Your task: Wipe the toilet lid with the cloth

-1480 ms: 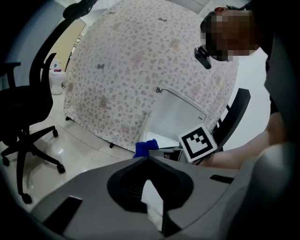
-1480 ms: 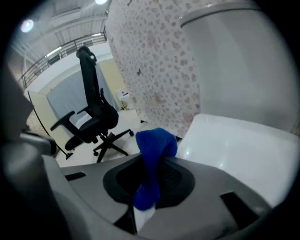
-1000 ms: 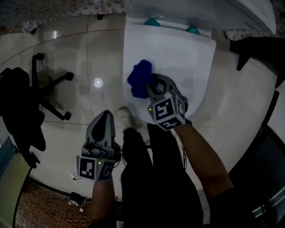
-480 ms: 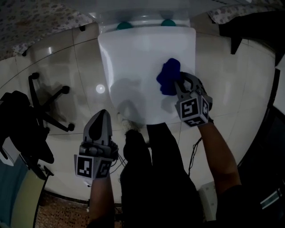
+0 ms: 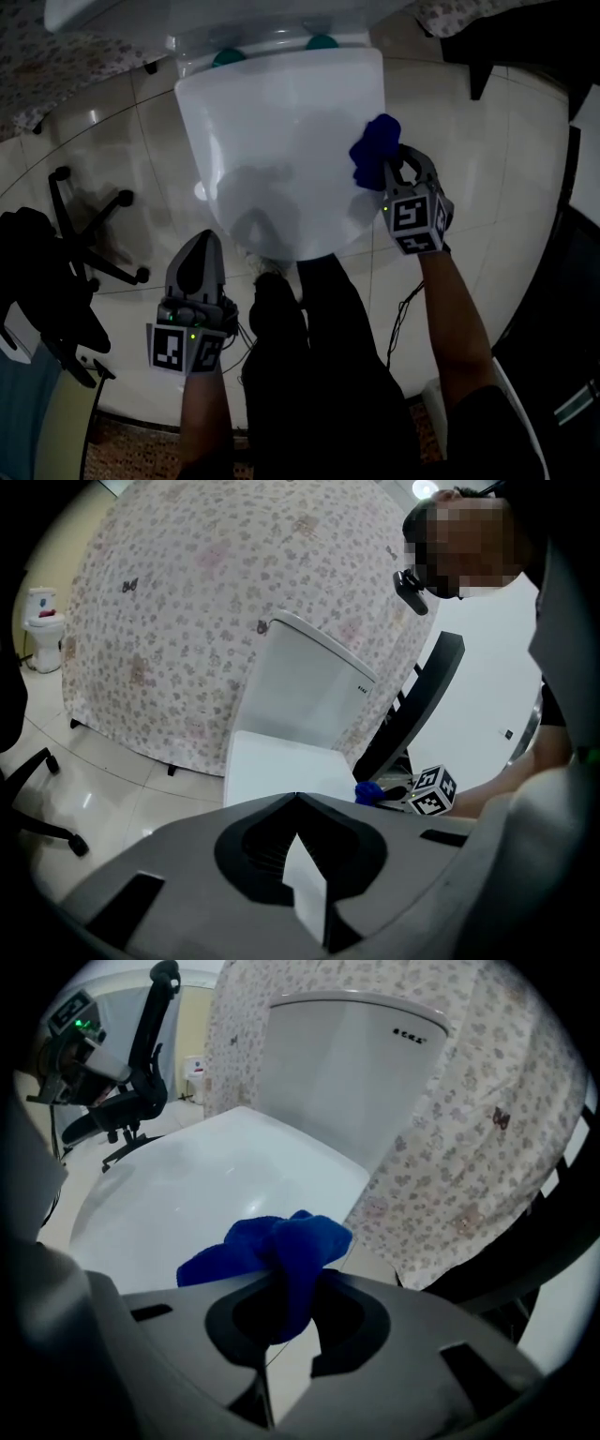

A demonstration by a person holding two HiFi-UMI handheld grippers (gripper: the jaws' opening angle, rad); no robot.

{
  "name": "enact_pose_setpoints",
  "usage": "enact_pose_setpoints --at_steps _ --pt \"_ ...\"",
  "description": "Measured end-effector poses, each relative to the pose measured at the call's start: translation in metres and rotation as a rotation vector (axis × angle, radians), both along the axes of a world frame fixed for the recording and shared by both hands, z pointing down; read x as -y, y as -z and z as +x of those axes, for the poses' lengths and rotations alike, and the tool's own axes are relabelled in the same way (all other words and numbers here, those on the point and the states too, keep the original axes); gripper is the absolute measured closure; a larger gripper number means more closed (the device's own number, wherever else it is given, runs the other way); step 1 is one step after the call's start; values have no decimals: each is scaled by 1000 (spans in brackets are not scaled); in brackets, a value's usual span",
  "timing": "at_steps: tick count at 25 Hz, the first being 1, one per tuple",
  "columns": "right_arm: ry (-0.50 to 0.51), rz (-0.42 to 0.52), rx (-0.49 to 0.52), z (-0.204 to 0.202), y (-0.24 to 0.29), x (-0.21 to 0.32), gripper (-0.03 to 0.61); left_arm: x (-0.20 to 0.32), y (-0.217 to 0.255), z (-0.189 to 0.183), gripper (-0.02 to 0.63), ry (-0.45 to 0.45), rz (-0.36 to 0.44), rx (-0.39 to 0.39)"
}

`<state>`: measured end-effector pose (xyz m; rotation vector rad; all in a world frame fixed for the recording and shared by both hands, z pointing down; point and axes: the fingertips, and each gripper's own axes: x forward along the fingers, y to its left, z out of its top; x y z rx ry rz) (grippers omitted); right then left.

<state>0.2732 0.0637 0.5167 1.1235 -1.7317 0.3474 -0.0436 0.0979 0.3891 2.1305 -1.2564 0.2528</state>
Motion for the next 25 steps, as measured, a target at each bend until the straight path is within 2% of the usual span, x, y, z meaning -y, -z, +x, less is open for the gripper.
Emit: enact_pose_setpoints --at_steps 5,8,11,15,18,20,23,25 --pt "-27 24 -16 -1 10 3 523 -9 -7 -12 626 30 -8 11" --pt "-65 90 121 -35 39 2 523 -19 -12 -26 626 74 -31 50" --pt "11 116 225 -91 66 -7 523 -20 -6 -43 625 162 -34 32" --pt "157 63 380 -181 93 -30 523 -24 5 -62 624 221 -20 21" --pt "144 2 558 -250 102 -53 523 -37 10 -81 624 279 -20 7" --pt "149 -43 641 -293 102 -68 523 -51 12 -97 624 309 -26 13" --pt "138 -127 706 -333 90 -88 523 -74 11 -115 624 334 -48 25" --pt "100 -197 699 -343 68 -101 523 -89 7 -125 624 349 -64 28"
